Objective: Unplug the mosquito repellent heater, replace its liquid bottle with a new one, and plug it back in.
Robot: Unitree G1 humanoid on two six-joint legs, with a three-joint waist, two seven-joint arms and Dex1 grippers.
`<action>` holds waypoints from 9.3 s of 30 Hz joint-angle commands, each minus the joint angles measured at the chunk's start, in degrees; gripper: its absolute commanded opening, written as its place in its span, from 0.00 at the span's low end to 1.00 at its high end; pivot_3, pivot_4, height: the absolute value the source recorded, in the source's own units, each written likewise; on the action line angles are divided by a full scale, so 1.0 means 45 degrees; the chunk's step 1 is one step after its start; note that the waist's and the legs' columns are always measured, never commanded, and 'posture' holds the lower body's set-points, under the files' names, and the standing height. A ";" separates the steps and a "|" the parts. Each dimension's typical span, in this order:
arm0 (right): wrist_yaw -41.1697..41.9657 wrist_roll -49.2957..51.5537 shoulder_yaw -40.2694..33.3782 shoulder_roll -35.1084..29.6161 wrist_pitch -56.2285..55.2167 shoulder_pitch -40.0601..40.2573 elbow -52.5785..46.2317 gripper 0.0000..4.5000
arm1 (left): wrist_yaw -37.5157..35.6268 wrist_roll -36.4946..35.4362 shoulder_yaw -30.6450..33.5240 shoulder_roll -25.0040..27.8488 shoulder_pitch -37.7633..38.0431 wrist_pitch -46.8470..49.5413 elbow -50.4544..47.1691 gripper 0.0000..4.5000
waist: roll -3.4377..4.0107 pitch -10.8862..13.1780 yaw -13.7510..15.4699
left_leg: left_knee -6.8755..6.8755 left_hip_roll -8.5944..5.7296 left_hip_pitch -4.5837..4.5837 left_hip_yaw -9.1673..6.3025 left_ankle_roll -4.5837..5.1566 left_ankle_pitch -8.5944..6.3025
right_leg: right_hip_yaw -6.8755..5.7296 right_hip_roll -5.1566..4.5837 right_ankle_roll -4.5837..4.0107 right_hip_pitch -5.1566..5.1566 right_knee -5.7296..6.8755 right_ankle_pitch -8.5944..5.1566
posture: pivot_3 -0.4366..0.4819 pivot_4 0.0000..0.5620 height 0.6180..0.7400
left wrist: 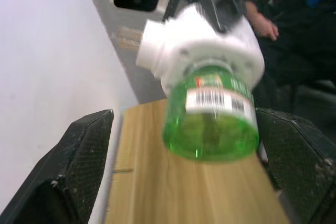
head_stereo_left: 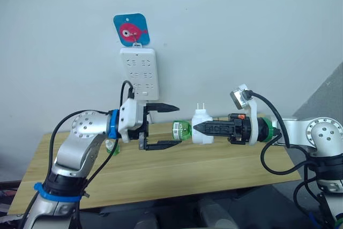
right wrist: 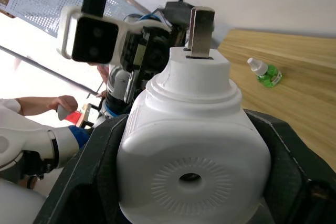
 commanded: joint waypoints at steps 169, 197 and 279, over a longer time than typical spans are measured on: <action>0.9718 -1.1832 0.0415 -0.1096 -0.3790 0.0634 -0.4507 0.67 | -0.0191 -0.5205 -0.0017 0.2651 -0.1439 1.0127 -0.0323 0.50 | -0.0049 0.0215 -0.0061 | 0.0001 0.0002 -0.0002 -0.0023 -0.0003 -0.0002 | -0.0025 0.0004 0.0014 -0.0004 -0.0003 0.0004 | 0.30 0.15 0.94; 0.6936 -2.2788 0.5073 0.0406 -0.5460 -0.1231 0.7423 0.67 | 0.0822 0.1146 -0.1154 0.0711 0.2795 0.1070 -0.0923 0.50 | -0.0082 0.0677 0.0499 | 0.0005 -0.0014 0.0002 0.0058 -0.0004 -0.0002 | 0.0031 -0.0037 0.0017 -0.0026 0.0004 0.0014 | 0.39 0.25 0.94; 0.1153 -2.1751 0.2224 0.6766 -1.4442 0.1435 0.7386 0.19 | 0.6432 0.2685 -0.0473 -0.0449 0.6230 0.2166 -0.3667 1.00 | -0.0095 0.0704 0.0057 | -0.0090 -0.0006 0.0003 0.0121 -0.0016 0.0000 | 0.0088 -0.0044 0.0027 -0.0085 -0.0008 0.0039 | 0.38 0.27 0.94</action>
